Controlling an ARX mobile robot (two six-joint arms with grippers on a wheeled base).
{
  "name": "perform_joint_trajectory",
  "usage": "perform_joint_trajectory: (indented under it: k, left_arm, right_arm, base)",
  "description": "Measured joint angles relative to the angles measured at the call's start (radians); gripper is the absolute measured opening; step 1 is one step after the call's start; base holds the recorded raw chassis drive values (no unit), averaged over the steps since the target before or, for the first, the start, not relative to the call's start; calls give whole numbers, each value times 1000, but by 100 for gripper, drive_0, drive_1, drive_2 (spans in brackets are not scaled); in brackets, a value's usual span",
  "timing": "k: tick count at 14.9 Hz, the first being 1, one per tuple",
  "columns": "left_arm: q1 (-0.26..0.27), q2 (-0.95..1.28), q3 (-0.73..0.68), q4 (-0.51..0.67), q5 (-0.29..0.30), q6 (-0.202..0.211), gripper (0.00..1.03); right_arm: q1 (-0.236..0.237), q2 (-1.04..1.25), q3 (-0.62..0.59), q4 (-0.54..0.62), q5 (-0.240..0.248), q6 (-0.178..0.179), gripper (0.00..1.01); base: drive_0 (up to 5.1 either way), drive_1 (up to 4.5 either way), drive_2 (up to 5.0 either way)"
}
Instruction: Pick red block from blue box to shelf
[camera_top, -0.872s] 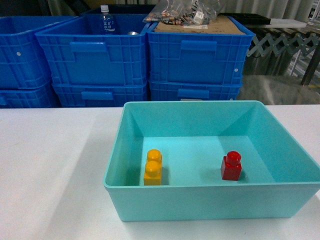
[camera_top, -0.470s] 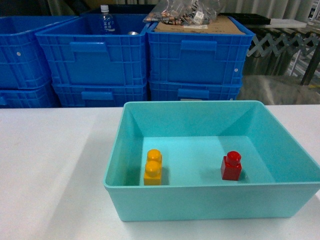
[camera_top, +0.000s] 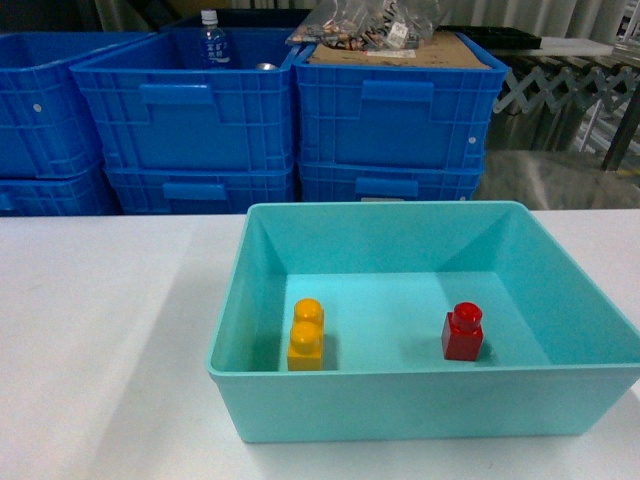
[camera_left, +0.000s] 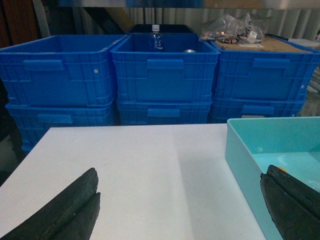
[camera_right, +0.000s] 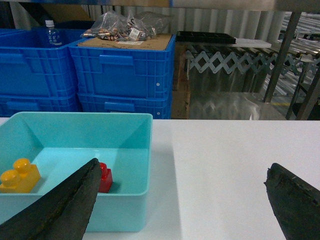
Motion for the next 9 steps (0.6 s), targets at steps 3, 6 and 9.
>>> perform_joint_trajectory:
  k: [3, 6, 9]
  left_arm:
    - [0, 0, 0, 0, 0, 0, 98]
    - [0, 0, 0, 0, 0, 0, 98]
    - [0, 0, 0, 0, 0, 0, 98]
  right_arm:
    - [0, 0, 0, 0, 0, 0, 98]
    - [0, 0, 0, 0, 0, 0, 98]
    - [0, 0, 0, 0, 0, 0, 98]
  base:
    - [0, 0, 0]
    - [0, 0, 0]
    - [0, 0, 0]
